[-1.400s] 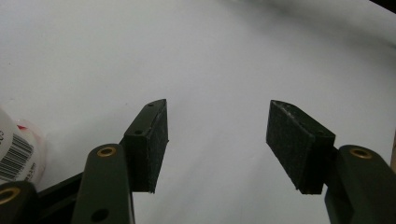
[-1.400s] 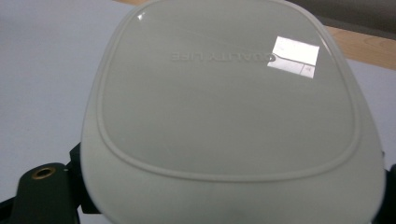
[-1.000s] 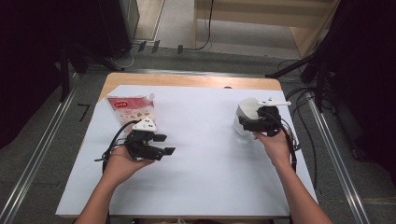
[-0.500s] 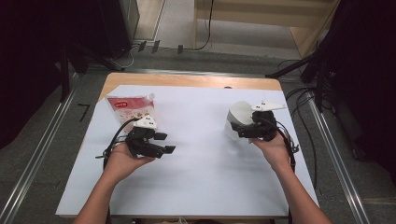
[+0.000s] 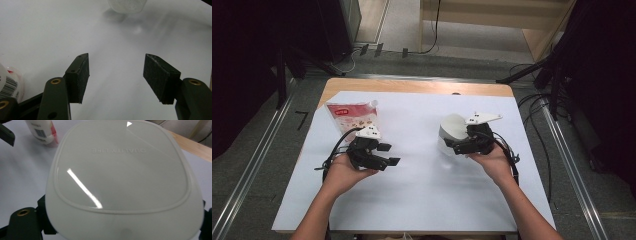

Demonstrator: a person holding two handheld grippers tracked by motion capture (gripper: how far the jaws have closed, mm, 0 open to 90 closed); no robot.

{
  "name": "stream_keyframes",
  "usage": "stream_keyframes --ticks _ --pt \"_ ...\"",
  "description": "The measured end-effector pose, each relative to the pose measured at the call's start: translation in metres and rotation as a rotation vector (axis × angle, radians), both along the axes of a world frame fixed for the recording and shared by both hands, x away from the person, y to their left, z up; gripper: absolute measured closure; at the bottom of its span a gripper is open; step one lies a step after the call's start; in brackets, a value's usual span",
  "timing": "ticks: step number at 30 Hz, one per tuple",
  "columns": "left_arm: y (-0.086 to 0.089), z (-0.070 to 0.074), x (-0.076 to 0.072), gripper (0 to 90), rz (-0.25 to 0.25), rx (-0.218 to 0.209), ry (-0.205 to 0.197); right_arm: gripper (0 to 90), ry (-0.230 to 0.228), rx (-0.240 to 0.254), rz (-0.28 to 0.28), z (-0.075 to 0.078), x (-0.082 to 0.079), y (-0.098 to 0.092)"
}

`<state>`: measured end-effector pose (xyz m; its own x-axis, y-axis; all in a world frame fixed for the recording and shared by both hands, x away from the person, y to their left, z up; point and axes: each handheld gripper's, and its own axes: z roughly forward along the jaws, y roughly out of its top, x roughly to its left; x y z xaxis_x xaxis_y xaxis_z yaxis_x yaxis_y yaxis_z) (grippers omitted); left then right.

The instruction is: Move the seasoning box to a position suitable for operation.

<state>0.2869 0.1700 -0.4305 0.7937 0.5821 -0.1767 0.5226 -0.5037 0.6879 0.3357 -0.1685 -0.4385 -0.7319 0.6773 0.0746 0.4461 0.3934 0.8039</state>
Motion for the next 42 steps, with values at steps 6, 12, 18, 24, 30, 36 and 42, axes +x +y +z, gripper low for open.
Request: stream_keyframes --ticks 6,12,18,24,30,36,42 --pt "0.001 -0.001 -0.003 38.9 0.003 0.009 0.001 15.8 -0.005 -0.007 0.052 -0.004 -0.002 0.018" --pt "0.001 -0.002 -0.005 38.9 0.006 0.01 0.005 15.8 0.002 -0.02 0.081 -0.01 -0.003 0.035" --pt "0.0 -0.007 -0.002 39.1 0.003 0.009 0.02 15.8 0.005 -0.025 0.126 -0.017 -0.003 0.048" --pt "0.001 -0.007 -0.001 39.2 0.0 0.01 0.016 15.8 0.006 -0.036 0.139 -0.027 -0.004 0.054" --pt "0.0 -0.007 -0.001 39.2 -0.004 0.014 0.018 15.6 0.0 -0.022 0.137 -0.029 -0.005 0.053" --pt "-0.001 -0.007 0.0 39.1 -0.003 0.011 0.016 14.6 0.018 -0.022 0.141 -0.03 -0.005 0.053" --pt "-0.004 -0.008 0.0 39.1 -0.011 0.009 0.023 10.7 0.033 0.018 0.144 -0.02 -0.006 0.048"
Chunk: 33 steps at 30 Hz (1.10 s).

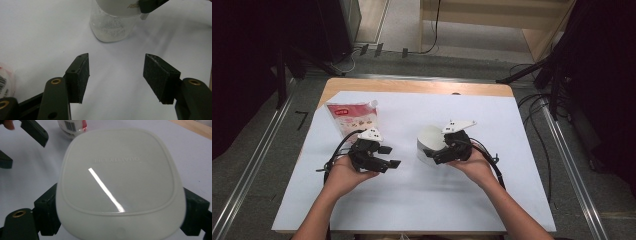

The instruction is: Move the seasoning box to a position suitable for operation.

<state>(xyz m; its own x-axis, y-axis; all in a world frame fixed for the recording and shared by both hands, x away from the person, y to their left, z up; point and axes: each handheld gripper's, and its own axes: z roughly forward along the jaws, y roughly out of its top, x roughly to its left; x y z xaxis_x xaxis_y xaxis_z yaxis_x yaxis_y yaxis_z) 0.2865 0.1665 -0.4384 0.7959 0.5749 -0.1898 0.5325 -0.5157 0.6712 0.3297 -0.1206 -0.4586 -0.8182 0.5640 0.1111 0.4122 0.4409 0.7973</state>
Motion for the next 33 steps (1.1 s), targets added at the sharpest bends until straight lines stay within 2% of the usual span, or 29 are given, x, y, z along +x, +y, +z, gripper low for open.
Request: stream_keyframes --ticks 4,5,10,11,12,14,17,19,22,24,28,29,30,33 --pt "-0.001 0.0 0.0 39.0 -0.005 -0.008 0.006 7.1 0.004 0.019 0.016 0.008 -0.001 -0.005" --pt "-0.001 0.001 0.0 39.0 -0.005 -0.004 0.006 7.1 0.026 0.027 0.018 0.012 -0.001 -0.008" --pt "-0.003 0.003 0.003 39.2 -0.015 -0.024 0.015 7.5 0.068 0.051 0.027 0.019 -0.004 -0.015" --pt "-0.005 0.005 0.004 39.1 -0.016 -0.025 0.011 8.6 0.071 0.049 0.024 0.022 -0.006 -0.018" --pt "-0.007 0.008 0.007 39.1 -0.02 -0.034 0.03 8.8 0.068 0.047 0.024 0.023 -0.007 -0.02" --pt "-0.008 0.009 0.009 39.2 -0.025 -0.048 0.037 8.9 0.067 0.045 0.024 0.024 -0.008 -0.022" --pt "-0.013 0.012 0.012 40.5 -0.034 -0.049 0.035 13.5 0.081 0.057 0.006 0.031 -0.01 -0.032" --pt "-0.016 0.015 0.014 41.4 -0.04 -0.05 0.024 13.5 0.081 0.055 0.0 0.032 -0.012 -0.035" --pt "-0.019 0.021 0.019 42.9 -0.061 -0.073 0.017 13.9 0.079 0.069 0.007 0.036 -0.016 -0.045" --pt "-0.02 0.024 0.024 45.3 -0.07 -0.075 0.024 15.6 0.071 0.066 0.001 0.037 -0.019 -0.05" --pt "-0.026 0.025 0.028 49.9 -0.081 -0.056 0.003 26.1 0.075 0.051 -0.005 0.033 -0.028 -0.059" --pt "-0.028 0.024 0.029 49.9 -0.082 -0.071 0.0 26.1 0.075 0.051 -0.005 0.033 -0.028 -0.059" --pt "-0.029 0.024 0.03 51.2 -0.081 -0.064 -0.003 31.9 0.077 0.053 -0.006 0.031 -0.03 -0.061" --pt "-0.032 0.023 0.033 57.7 -0.087 -0.074 -0.011 37.3 0.077 0.047 -0.012 0.027 -0.035 -0.066"
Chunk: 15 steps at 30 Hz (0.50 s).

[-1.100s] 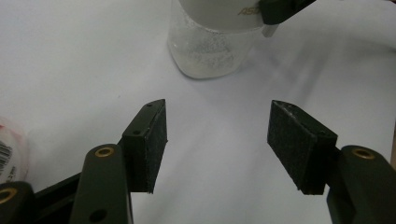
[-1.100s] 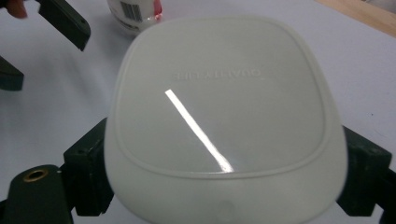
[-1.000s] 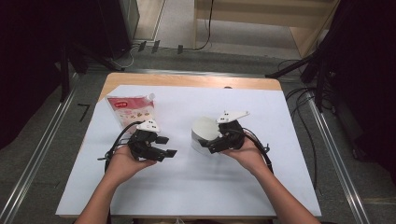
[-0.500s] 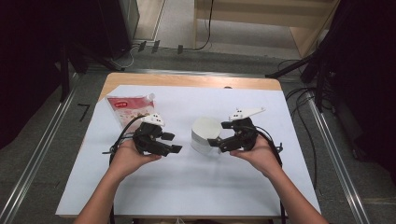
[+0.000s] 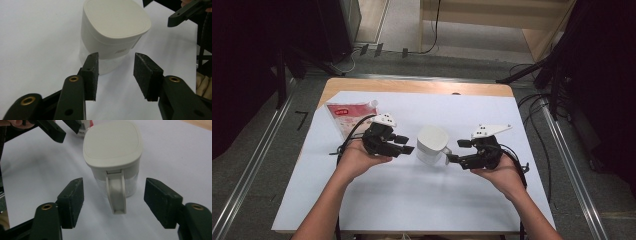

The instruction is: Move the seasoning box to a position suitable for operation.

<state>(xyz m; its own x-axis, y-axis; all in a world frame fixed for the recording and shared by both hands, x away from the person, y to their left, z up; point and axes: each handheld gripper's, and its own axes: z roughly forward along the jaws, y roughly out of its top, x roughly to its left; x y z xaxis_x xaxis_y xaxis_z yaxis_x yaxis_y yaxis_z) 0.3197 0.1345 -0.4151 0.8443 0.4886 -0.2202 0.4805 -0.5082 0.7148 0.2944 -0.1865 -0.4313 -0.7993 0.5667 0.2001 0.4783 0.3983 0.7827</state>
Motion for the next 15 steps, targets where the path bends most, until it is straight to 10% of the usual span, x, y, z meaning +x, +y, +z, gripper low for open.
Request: stream_keyframes --ticks 6,15 --pt "0.001 -0.006 0.008 72.5 -0.026 0.028 0.059 57.2 -0.028 -0.023 0.008 -0.008 -0.012 -0.005" --pt "0.006 -0.014 0.015 90.0 -0.01 0.038 0.036 86.5 -0.02 -0.004 0.039 -0.014 -0.02 0.0"
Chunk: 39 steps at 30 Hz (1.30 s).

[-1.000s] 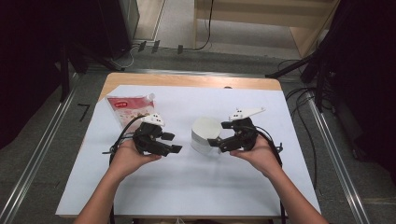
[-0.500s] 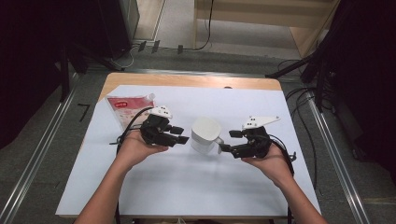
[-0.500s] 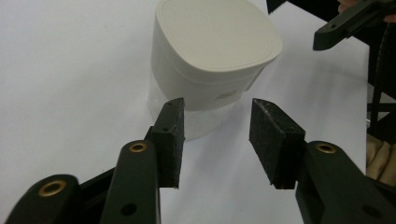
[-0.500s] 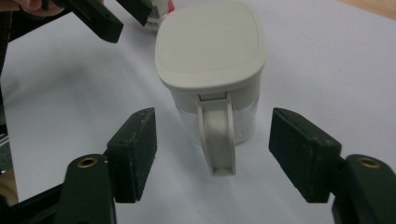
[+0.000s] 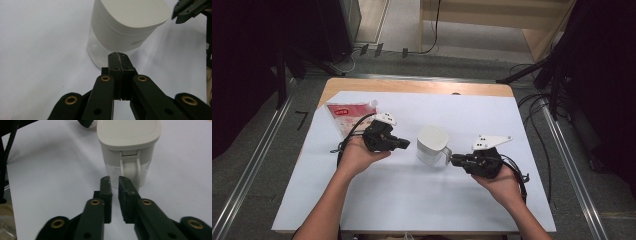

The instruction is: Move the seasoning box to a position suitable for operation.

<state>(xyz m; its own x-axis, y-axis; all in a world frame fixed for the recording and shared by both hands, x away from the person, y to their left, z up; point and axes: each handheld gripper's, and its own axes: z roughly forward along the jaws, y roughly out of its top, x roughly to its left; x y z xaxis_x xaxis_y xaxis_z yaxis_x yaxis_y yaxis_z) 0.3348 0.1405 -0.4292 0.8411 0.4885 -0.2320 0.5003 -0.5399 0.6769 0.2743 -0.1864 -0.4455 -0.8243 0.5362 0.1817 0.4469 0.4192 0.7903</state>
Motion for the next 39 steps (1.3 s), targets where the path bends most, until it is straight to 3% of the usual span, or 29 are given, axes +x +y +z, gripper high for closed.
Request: stream_keyframes --ticks 4,8,15,21,23,26,27,32,39 --pt "-0.001 -0.007 0.004 90.0 0.005 0.018 0.005 90.0 -0.005 0.006 0.0 -0.005 -0.003 0.005" --pt "0.0 -0.01 0.009 90.0 0.006 -0.006 0.007 90.0 0.0 0.0 0.002 -0.01 -0.003 0.01" --pt "0.001 -0.014 0.011 90.0 0.022 0.017 0.01 90.0 0.03 -0.004 -0.015 -0.024 0.006 0.019" --pt "0.005 -0.015 0.009 78.7 0.022 0.023 0.008 90.0 0.04 -0.026 -0.019 -0.032 0.012 0.024" --pt "0.005 -0.016 0.008 70.1 0.029 0.025 0.005 90.0 0.041 -0.029 -0.018 -0.033 0.013 0.023" --pt "0.005 -0.015 0.007 62.1 0.027 0.01 0.021 90.0 0.039 -0.025 -0.023 -0.033 0.015 0.02" --pt "0.006 -0.015 0.007 62.1 0.008 0.005 0.018 90.0 0.039 -0.025 -0.023 -0.033 0.015 0.02" --pt "0.005 -0.013 0.004 46.2 0.004 -0.022 -0.004 90.0 0.044 -0.015 -0.027 -0.034 0.02 0.012" --pt "0.004 -0.011 0.002 42.8 -0.018 -0.026 -0.026 90.0 0.036 -0.04 -0.039 -0.035 0.024 0.008"
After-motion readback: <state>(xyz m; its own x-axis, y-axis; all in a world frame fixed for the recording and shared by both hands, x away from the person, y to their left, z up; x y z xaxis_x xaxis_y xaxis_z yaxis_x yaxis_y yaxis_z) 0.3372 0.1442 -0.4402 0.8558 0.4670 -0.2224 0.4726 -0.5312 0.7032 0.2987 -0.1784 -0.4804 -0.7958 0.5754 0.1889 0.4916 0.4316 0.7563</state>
